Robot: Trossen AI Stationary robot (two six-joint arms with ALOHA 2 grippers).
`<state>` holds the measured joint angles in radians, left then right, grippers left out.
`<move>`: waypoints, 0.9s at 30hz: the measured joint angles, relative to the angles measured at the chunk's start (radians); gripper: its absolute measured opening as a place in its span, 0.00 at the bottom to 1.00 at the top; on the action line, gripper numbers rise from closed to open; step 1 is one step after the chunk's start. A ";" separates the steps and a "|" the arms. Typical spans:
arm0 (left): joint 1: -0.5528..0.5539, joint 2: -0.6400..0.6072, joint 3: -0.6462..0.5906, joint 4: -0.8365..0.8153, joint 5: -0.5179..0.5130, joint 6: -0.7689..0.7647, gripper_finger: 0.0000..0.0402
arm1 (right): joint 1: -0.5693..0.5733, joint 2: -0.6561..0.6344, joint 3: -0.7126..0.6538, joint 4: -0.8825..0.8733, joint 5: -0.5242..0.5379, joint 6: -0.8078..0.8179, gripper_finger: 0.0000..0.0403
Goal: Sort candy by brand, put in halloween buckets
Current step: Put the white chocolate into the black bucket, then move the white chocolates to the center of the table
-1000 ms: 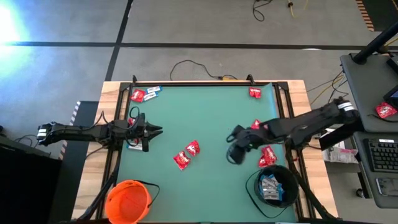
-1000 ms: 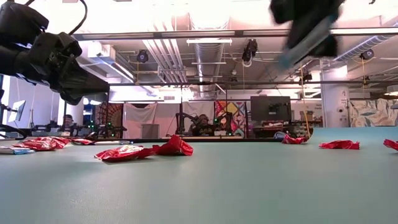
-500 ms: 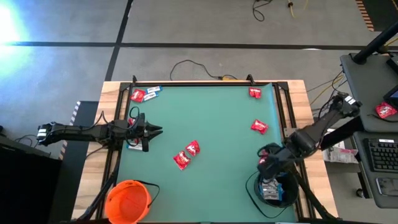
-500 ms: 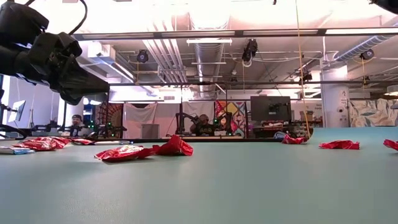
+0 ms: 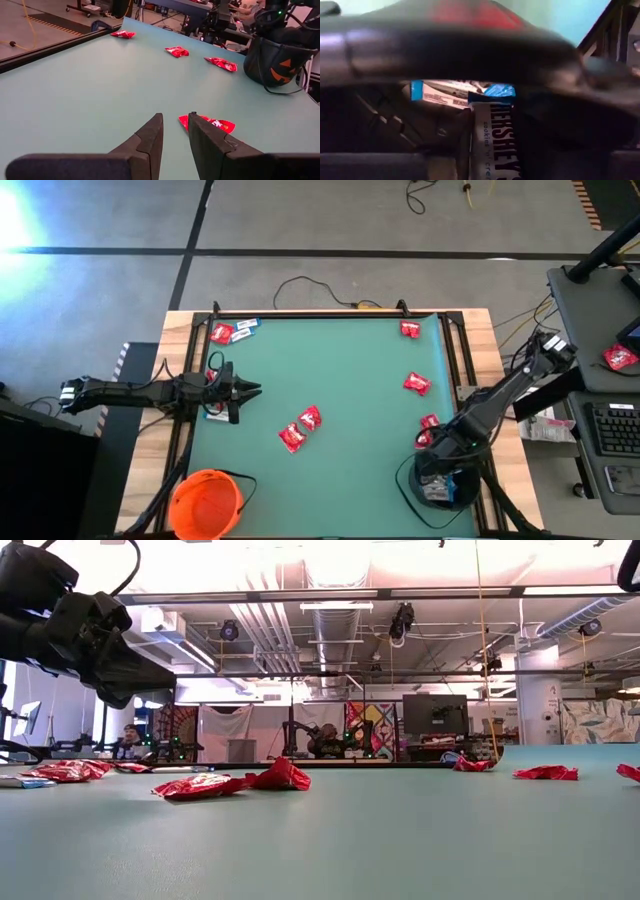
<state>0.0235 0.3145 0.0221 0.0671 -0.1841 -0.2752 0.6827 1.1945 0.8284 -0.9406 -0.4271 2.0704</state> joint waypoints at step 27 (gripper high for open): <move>0.002 0.032 0.000 0.215 -0.040 -0.385 0.19 | -0.132 -0.008 0.440 -0.237 0.304 -0.151 0.32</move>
<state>0.0252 0.3462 0.0223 0.2819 -0.2239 -0.6599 0.5510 1.1867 1.2682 -1.1774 -0.1230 1.9198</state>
